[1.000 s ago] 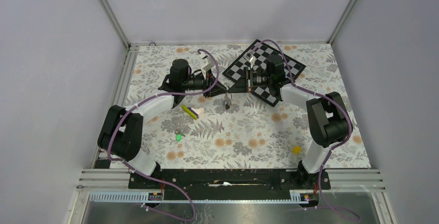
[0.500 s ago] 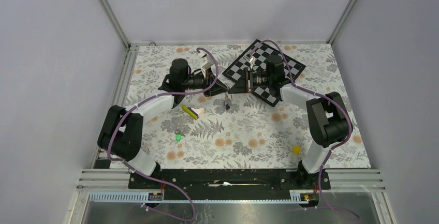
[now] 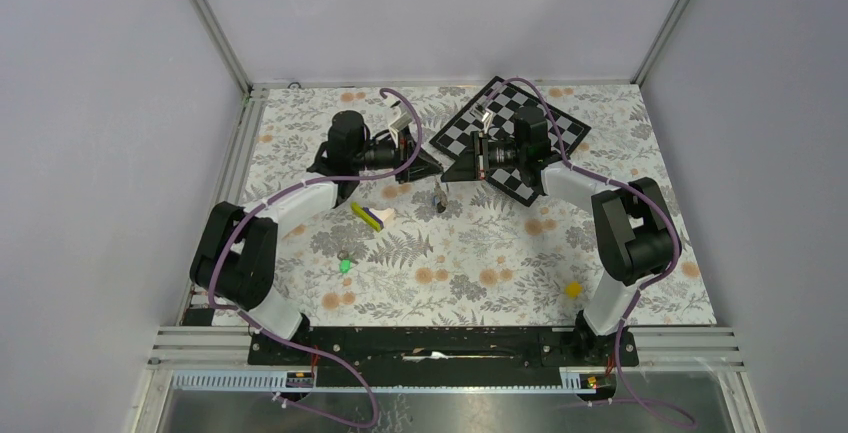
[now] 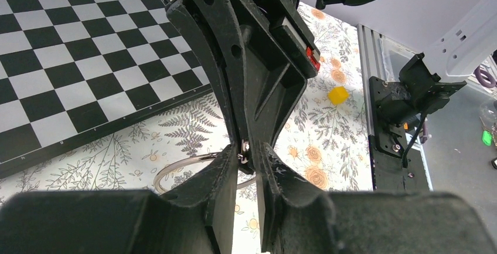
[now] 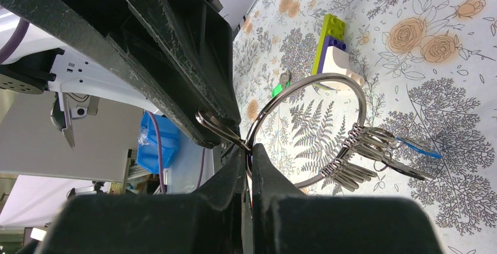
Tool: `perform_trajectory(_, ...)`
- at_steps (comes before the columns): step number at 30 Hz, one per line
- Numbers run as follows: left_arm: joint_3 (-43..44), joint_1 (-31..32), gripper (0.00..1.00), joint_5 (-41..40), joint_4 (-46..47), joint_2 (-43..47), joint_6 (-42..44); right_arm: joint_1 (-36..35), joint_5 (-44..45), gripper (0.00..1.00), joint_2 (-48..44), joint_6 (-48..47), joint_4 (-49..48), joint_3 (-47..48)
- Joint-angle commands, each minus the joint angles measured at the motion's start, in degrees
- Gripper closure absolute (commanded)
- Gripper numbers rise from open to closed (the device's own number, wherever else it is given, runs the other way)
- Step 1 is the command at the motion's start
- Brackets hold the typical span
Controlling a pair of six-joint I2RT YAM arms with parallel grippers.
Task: Put the keys on the keyring
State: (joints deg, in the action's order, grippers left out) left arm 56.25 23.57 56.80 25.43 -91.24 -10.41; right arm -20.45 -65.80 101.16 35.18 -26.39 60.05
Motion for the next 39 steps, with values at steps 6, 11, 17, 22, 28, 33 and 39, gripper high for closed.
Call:
perform_trajectory(6, 0.73, 0.47, 0.75, 1.69, 2.92, 0.00, 1.11, -0.12, -0.83, 1.00, -0.83, -0.82, -1.73, 0.93)
perform_trajectory(11, 0.53, 0.51, 0.78, 1.87, 2.79, -0.19, 1.44, -0.12, -0.83, 1.00, -1.03, -0.82, -1.73, 0.94)
perform_trajectory(17, 0.53, 0.73, 0.80, 1.72, 2.78, -0.40, 1.95, -0.12, -0.74, 1.00, -1.47, -0.90, -1.73, 0.69)
perform_trajectory(22, 0.79, 0.94, 0.81, 1.68, 2.70, -0.69, 2.15, -0.12, -0.73, 1.00, -1.50, -0.84, -1.73, 0.75)
perform_trajectory(28, 0.62, 1.04, 0.84, 1.80, 2.17, -0.68, 2.92, -0.12, -0.73, 1.00, -1.51, -0.91, -1.73, 0.67)
perform_trajectory(33, 0.70, 1.20, 0.87, 1.85, 2.17, -0.75, 3.21, -0.12, -0.73, 1.00, -1.31, -0.86, -1.73, 0.72)
perform_trajectory(39, 0.54, 1.19, 0.95, 1.92, 1.63, -0.52, 3.96, -0.03, -0.73, 1.00, -1.32, -0.95, -1.64, 0.69)
